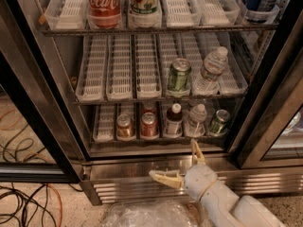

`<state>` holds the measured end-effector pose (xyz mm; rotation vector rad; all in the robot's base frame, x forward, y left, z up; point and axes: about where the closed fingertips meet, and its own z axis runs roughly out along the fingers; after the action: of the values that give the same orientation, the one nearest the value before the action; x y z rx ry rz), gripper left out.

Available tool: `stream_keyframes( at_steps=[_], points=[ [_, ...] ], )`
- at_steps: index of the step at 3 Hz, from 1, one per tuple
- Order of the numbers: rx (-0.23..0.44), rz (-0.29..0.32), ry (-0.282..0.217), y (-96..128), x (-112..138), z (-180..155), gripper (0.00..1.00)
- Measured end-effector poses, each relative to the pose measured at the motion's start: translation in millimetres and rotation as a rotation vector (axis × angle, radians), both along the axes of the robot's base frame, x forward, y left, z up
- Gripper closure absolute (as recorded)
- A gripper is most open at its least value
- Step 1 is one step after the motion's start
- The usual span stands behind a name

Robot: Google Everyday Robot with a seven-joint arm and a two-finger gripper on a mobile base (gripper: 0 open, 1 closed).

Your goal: Pick orange can from bottom shelf of fridge

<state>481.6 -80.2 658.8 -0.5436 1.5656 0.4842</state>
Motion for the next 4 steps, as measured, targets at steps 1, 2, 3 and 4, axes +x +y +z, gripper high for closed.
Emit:
stream_keyframes(
  at_steps=[1, 2, 3, 4],
  points=[
    [-0.02, 0.025, 0.009, 14, -6, -29, 0.0],
    [0.002, 0.011, 0.0, 41, -11, -52, 0.0],
    [0.003, 0.012, 0.0, 42, -11, -52, 0.0],
    [0.024, 0.019, -0.001, 56, -8, -58, 0.0]
  ],
)
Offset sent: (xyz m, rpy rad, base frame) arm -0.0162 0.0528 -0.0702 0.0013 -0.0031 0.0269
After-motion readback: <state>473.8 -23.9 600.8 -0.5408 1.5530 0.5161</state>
